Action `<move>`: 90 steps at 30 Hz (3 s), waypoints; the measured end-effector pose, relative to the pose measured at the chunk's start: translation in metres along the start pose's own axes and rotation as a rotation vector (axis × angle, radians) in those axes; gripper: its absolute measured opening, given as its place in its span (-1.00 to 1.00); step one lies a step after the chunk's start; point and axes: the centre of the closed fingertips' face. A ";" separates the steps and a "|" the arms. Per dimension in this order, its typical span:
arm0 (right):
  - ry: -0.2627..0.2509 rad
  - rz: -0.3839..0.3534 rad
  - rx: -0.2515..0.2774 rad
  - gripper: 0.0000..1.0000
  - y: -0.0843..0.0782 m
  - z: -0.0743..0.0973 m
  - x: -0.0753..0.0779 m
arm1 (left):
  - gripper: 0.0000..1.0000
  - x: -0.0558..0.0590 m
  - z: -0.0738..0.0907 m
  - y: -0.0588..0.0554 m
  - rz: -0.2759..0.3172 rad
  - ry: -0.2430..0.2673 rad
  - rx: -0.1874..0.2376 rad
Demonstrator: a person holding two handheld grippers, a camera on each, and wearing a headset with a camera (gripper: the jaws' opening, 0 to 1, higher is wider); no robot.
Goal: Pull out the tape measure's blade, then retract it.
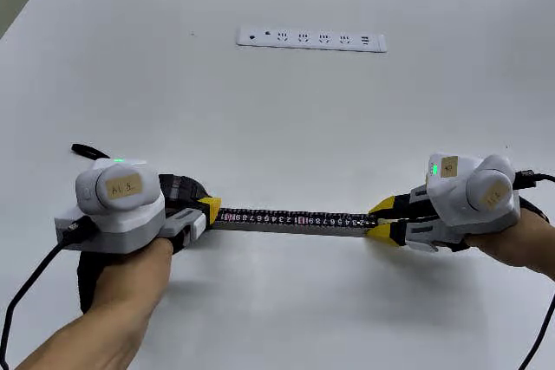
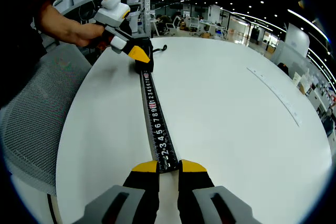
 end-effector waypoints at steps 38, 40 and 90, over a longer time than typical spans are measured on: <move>0.002 0.015 -0.015 -0.81 0.002 -0.001 0.002 | 0.16 0.000 0.001 -0.001 0.018 -0.021 -0.007; 0.003 0.015 -0.014 -0.81 0.003 -0.002 0.001 | 0.16 0.000 0.001 -0.001 0.018 -0.023 -0.008; 0.045 0.039 0.016 -0.80 0.037 -0.033 -0.011 | 0.17 -0.002 0.000 -0.001 0.026 -0.031 -0.015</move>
Point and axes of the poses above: the centre of the closed fingertips' face, and the gripper's own axes: z roughly backward along the fingers, x roughly to its right, y roughly out of its top, and after that the axes turned 3 degrees about -z, right-handed
